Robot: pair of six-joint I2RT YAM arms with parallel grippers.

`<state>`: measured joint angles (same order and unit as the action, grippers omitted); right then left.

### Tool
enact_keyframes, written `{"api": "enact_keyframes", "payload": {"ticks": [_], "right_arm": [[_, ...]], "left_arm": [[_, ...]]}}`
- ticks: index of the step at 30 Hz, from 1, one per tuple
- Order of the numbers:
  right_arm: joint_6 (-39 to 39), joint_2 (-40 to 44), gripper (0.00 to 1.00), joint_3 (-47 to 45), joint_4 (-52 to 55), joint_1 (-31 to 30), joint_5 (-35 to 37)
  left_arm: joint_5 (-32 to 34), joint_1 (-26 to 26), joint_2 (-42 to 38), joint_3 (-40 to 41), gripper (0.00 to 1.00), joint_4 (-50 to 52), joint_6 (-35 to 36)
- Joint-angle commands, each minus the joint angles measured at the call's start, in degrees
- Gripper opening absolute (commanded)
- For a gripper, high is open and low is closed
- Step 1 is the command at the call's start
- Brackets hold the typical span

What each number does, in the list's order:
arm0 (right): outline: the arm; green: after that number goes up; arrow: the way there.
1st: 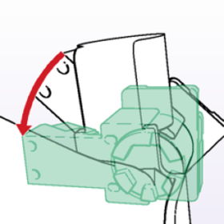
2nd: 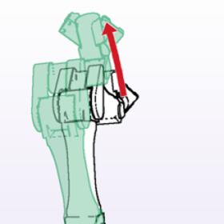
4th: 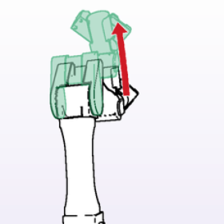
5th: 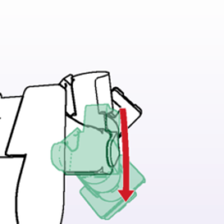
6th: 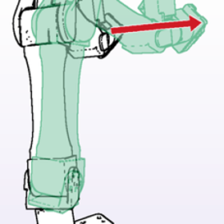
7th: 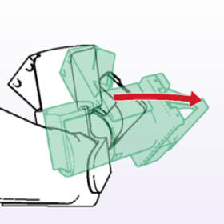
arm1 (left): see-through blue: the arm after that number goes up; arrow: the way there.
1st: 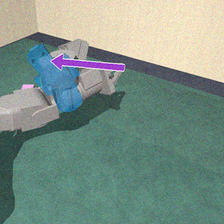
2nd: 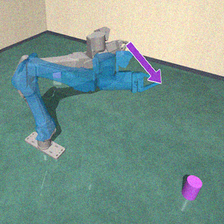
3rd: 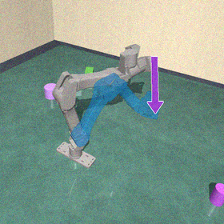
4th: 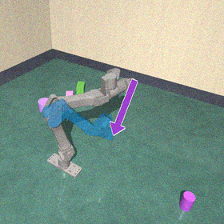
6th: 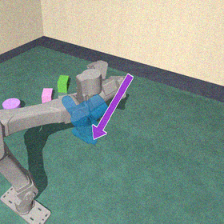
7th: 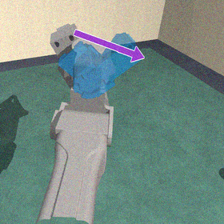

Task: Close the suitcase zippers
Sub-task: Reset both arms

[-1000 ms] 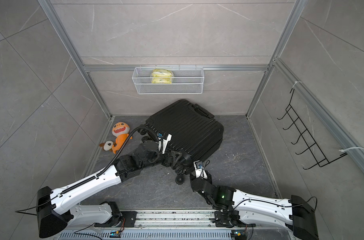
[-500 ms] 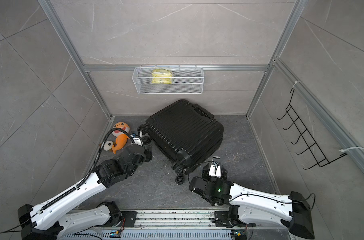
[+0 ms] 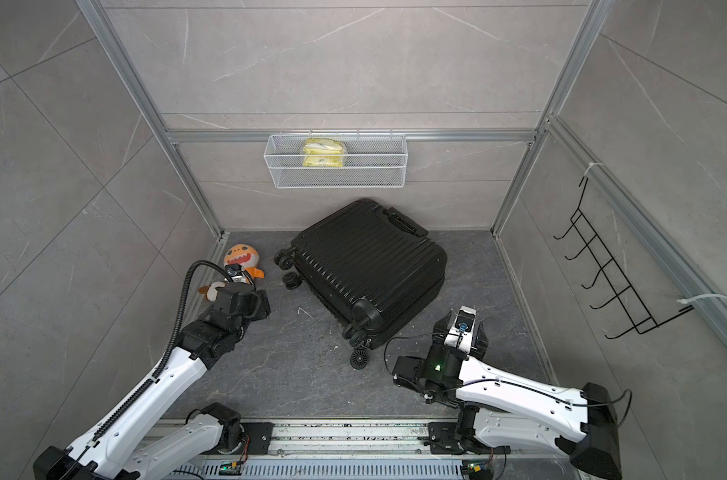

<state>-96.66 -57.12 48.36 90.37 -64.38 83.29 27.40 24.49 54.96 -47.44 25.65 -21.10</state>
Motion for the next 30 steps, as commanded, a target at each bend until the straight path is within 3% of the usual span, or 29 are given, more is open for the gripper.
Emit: {"api": "enact_keyframes", "payload": {"ticks": [1,2,3,4,6,10,11,14,20,23,30], "right_arm": [[33.9,3.8,0.76,0.0,-15.2,1.0,-3.1],[51.0,6.0,0.76,-2.0,-29.0,2.7,-7.6],[69.2,9.4,0.77,-6.2,-46.4,7.1,-16.8],[75.6,13.3,0.75,-9.5,-56.2,13.2,-26.5],[80.8,18.3,0.75,-12.2,-62.7,24.0,-37.6],[83.8,11.0,0.77,-8.8,-64.9,39.4,-55.9],[83.4,9.2,0.77,-8.7,-66.5,41.1,-57.2],[82.7,5.3,0.80,-9.1,-71.8,43.8,-55.7],[80.5,-1.3,0.82,-10.3,-80.6,55.1,-62.2],[81.3,-4.6,0.84,-11.7,-85.2,59.4,-63.9],[81.7,-9.3,0.85,-17.9,-97.7,63.8,-62.9]], "left_arm": [[-5.8,-0.4,1.6,-2.1,0.70,-2.0,2.3],[-6.4,-0.5,1.9,-2.3,0.70,-2.0,2.4],[-7.3,-0.5,2.1,-2.4,0.70,-2.0,2.5],[-8.0,-0.5,2.1,-2.6,0.70,-2.1,3.0],[-8.1,-0.6,1.9,-2.8,0.70,-2.0,3.8],[-6.7,-1.1,1.9,-2.7,0.71,-2.5,6.3],[-6.2,-1.5,1.9,-2.6,0.71,-2.7,6.9],[-3.5,-2.7,1.4,-1.5,0.71,-4.3,7.3],[1.9,-7.0,0.5,3.4,0.72,-11.1,11.4],[3.6,-9.4,0.7,8.3,0.72,-19.3,15.3],[-6.1,-18.0,6.0,18.7,0.73,-38.2,19.1]]}}
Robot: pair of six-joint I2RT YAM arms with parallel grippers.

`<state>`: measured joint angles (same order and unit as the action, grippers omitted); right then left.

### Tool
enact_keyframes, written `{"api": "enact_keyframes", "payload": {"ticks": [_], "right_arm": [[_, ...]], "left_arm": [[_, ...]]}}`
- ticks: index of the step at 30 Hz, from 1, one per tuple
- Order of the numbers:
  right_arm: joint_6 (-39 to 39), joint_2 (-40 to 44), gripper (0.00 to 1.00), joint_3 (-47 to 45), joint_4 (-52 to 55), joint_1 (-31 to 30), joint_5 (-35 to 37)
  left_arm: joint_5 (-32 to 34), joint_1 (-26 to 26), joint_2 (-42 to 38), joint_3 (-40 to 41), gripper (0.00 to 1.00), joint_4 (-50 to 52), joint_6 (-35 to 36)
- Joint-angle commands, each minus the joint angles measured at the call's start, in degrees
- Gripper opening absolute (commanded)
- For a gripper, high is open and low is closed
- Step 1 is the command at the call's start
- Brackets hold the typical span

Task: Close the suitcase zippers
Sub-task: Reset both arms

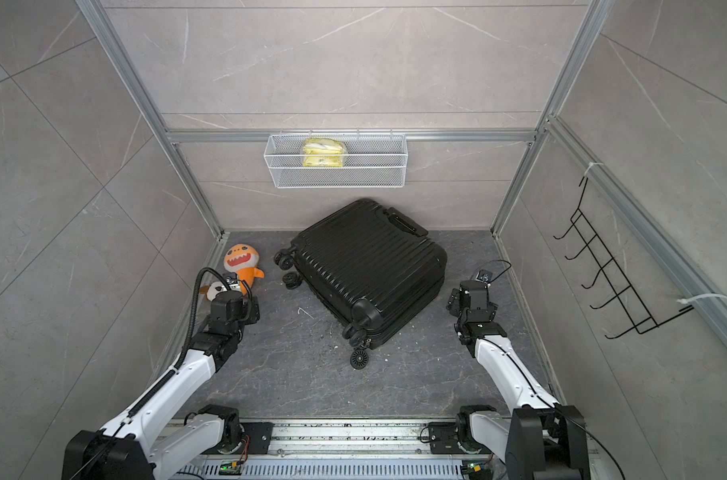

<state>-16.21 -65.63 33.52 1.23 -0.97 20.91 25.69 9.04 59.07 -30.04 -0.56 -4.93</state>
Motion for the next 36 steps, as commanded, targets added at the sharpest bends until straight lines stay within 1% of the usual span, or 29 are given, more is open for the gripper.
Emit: {"api": "enact_keyframes", "payload": {"ticks": [1,4,7,9,12,13,16,17,20,22,24,26,29,31,32,33,34,35,36], "right_arm": [[1.8,-1.2,0.85,-4.5,-11.4,0.5,-0.1],[3.2,-2.9,0.86,-6.8,-16.2,0.7,0.7],[3.8,-4.7,0.86,-9.1,-21.6,0.9,0.4],[4.4,-5.8,0.86,-10.6,-25.3,1.0,-0.1],[5.8,-6.2,0.86,-12.5,-30.5,1.0,-1.2],[6.4,-6.3,0.86,-13.6,-33.8,1.0,-1.6],[7.6,-6.7,0.88,-16.5,-41.6,1.0,-2.9],[7.8,-6.9,0.88,-16.5,-42.3,1.0,-3.2],[8.4,-7.7,0.88,-16.0,-42.8,1.0,-6.8],[9.2,-8.9,0.88,-17.9,-49.0,1.0,-12.1],[9.4,-11.9,0.90,-20.5,-58.8,1.0,-14.6],[10.1,-14.7,0.90,-21.4,-63.0,1.0,-16.7],[10.1,-16.2,0.90,-21.6,-64.5,1.0,-16.9],[10.0,-18.4,0.92,-22.0,-67.3,1.0,-16.6],[10.3,-19.4,0.92,-22.1,-67.9,1.0,-17.5],[10.7,-21.0,0.92,-22.0,-69.4,1.0,-18.3],[11.0,-23.6,0.95,-21.9,-72.6,0.8,-18.8],[11.0,-23.7,1.00,-22.0,-73.0,0.9,-19.3],[11.1,-22.1,1.00,-21.5,-69.1,0.8,-19.2]], "left_arm": [[-5.7,-3.7,3.3,2.0,0.73,-13.3,2.9],[-7.9,-5.6,7.2,3.7,0.73,-17.5,4.3],[-9.9,-6.3,10.2,5.4,0.76,-22.7,6.9],[-10.8,-6.7,12.1,5.9,0.77,-25.0,7.4],[-15.4,-7.6,14.7,8.4,0.79,-31.9,8.5],[-17.1,-8.0,15.5,9.3,0.80,-35.4,9.2],[-19.9,-8.9,16.0,9.2,0.81,-36.4,8.9],[-21.0,-9.3,16.1,9.2,0.81,-36.5,8.5],[-25.3,-11.1,16.5,10.1,0.81,-39.5,6.7],[-28.8,-12.6,18.7,11.4,0.82,-45.3,5.8],[-30.2,-12.7,19.7,9.7,0.82,-42.8,6.2],[-31.1,-12.7,20.2,9.6,0.82,-42.9,6.6],[-33.0,-12.7,22.0,11.1,0.83,-46.7,7.5],[-34.4,-12.8,24.7,11.2,0.93,-48.9,8.3],[-33.5,-12.7,26.0,11.0,0.96,-49.9,8.0],[-32.4,-12.8,27.1,11.4,0.97,-52.2,7.3],[-32.1,-12.9,26.7,11.4,0.98,-51.2,7.0],[-32.0,-13.0,26.3,11.2,0.98,-50.4,7.1],[-31.8,-12.9,26.7,11.2,0.99,-51.1,7.0]]}}
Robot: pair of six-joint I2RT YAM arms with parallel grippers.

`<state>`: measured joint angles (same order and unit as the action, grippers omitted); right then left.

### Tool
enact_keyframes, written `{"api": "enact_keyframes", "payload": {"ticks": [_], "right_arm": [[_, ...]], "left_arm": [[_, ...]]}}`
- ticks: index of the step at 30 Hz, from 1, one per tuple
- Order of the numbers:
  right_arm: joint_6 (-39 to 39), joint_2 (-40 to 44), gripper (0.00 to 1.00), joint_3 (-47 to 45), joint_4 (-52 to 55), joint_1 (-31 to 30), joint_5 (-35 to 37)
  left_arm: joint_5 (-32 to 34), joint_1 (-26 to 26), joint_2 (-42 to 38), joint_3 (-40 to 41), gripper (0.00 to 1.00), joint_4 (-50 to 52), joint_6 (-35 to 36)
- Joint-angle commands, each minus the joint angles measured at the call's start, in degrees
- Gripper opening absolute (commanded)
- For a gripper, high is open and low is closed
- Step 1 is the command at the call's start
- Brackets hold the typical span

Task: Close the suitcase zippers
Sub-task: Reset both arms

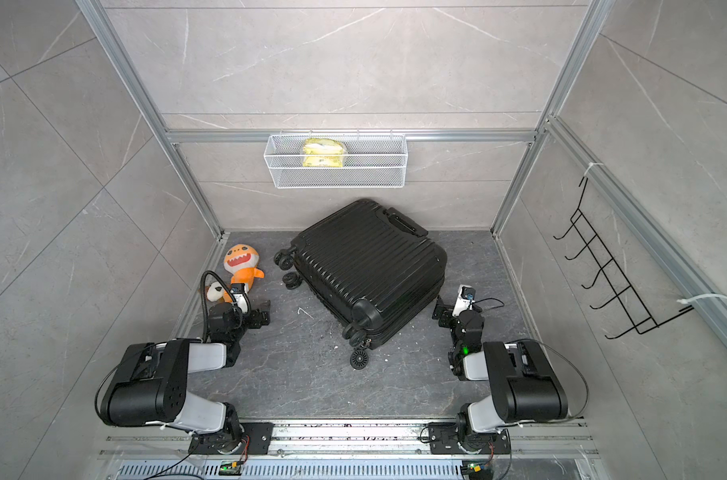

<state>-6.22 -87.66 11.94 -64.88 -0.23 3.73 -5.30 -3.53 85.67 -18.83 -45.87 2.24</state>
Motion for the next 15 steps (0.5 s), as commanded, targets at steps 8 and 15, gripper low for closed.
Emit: {"api": "enact_keyframes", "payload": {"ticks": [8,15], "right_arm": [[2.5,-0.5,1.00,2.9,0.8,0.1,-5.6],[4.4,-0.4,1.00,6.1,7.1,-0.1,-10.6]], "left_arm": [[4.8,-0.4,0.3,-2.2,1.00,-1.9,-2.5],[4.9,-0.4,0.3,-2.1,1.00,-2.0,-2.5]]}}
